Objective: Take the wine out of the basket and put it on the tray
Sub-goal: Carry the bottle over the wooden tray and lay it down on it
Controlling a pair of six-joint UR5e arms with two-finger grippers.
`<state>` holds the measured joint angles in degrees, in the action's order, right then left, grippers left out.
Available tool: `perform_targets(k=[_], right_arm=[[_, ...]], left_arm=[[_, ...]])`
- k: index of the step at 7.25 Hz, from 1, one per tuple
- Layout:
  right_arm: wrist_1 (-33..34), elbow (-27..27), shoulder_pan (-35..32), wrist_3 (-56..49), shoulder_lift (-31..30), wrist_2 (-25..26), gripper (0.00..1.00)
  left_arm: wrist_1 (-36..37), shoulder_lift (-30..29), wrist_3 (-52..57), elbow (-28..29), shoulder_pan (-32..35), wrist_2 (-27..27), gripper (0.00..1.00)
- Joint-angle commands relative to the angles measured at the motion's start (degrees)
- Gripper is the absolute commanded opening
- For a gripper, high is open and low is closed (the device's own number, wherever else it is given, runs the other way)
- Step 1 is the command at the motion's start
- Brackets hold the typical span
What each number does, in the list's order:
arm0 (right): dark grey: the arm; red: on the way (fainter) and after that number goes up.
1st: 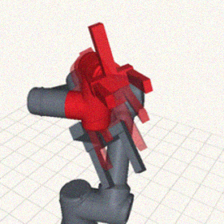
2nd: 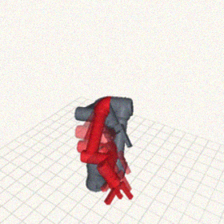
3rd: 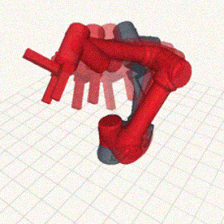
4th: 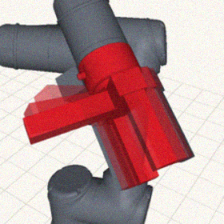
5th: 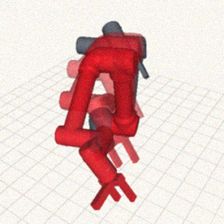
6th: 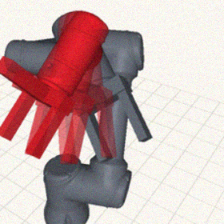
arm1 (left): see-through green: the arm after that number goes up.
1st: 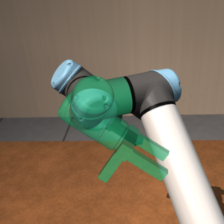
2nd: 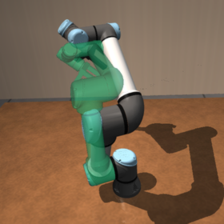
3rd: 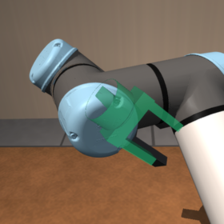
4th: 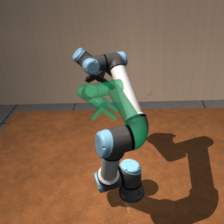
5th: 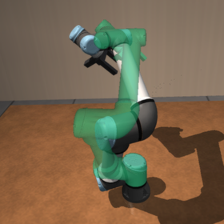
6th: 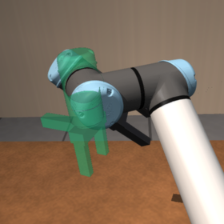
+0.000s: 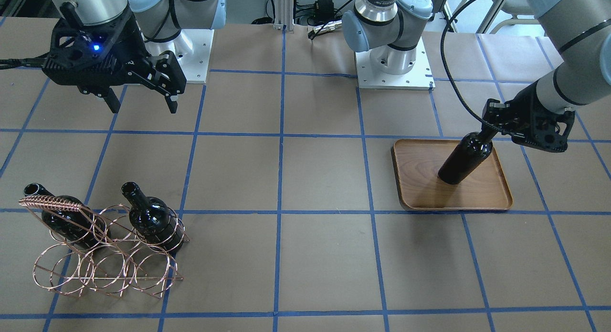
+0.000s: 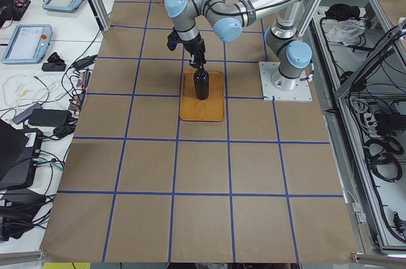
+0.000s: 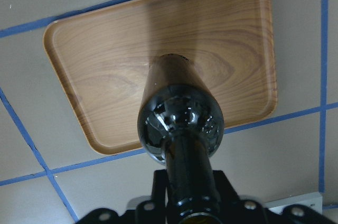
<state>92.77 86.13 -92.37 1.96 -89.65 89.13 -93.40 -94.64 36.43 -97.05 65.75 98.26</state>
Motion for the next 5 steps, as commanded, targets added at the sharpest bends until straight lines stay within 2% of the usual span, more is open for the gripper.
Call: perform_targets(k=[1, 5], right_arm=[[0.0, 0.0, 0.0, 0.0, -0.1, 0.3, 1.00], [0.0, 0.0, 0.0, 0.0, 0.0, 0.3, 1.00]], left_arm=[[-0.4, 1.4, -0.4, 0.3, 0.1, -0.1, 1.00], [-4.6, 10.9, -4.0, 3.7, 1.2, 0.3, 1.00]])
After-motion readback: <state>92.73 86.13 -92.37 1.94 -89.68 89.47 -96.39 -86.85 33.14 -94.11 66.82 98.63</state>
